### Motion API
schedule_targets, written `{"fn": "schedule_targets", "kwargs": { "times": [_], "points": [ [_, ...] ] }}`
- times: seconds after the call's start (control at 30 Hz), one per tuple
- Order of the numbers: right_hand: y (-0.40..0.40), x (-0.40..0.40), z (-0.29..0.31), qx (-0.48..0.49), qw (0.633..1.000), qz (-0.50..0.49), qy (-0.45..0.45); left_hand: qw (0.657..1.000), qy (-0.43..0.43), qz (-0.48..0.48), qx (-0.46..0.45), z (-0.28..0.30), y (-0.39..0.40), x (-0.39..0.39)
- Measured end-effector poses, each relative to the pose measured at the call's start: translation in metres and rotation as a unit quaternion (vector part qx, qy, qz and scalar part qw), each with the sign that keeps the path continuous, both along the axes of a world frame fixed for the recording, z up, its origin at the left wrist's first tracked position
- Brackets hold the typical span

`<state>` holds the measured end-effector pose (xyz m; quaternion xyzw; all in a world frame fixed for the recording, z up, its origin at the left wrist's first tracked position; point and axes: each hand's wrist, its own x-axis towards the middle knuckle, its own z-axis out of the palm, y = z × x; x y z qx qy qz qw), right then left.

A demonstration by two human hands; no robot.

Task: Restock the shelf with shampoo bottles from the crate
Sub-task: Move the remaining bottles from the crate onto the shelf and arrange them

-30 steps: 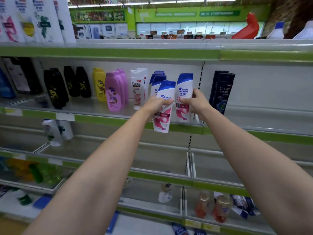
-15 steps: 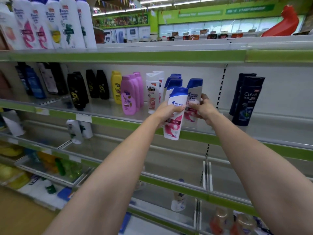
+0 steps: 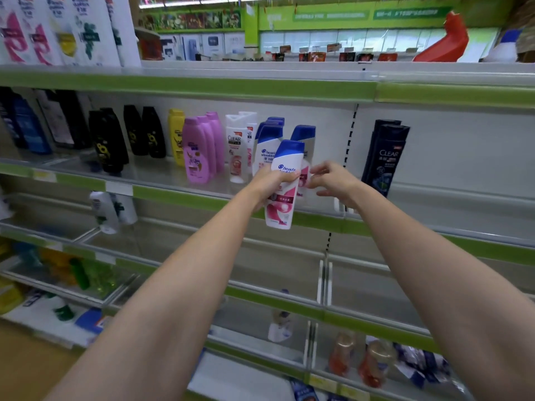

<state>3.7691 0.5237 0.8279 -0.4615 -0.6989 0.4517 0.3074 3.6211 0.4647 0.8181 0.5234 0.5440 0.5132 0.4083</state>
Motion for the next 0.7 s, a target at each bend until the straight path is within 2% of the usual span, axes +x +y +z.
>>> {"fn": "schedule_targets", "kwargs": {
  "times": [0.13,0.23,0.33,0.5,0.63,0.7],
  "points": [
    [-0.026,0.016,0.000,-0.050,0.993,0.099,-0.033,1.000,-0.021,0.008,0.009,0.001,-0.004,0.026],
    [-0.037,0.023,-0.008,-0.024,0.992,0.115,-0.051,0.999,-0.032,-0.004,0.018,0.005,-0.007,0.046],
    [-0.038,0.033,-0.012,0.028,0.996,0.061,-0.063,1.000,-0.014,0.000,0.023,0.007,-0.009,0.058],
    [-0.030,0.039,-0.012,0.049,0.998,-0.024,-0.027,0.995,0.094,0.037,0.026,0.009,-0.010,0.046],
    [-0.012,0.031,-0.009,0.041,0.997,-0.068,0.026,0.979,0.188,0.063,0.036,0.000,-0.008,0.043],
    [0.001,0.026,-0.006,0.058,0.995,-0.079,0.022,0.973,0.218,0.059,0.038,-0.002,-0.002,0.043]
  ]
}}
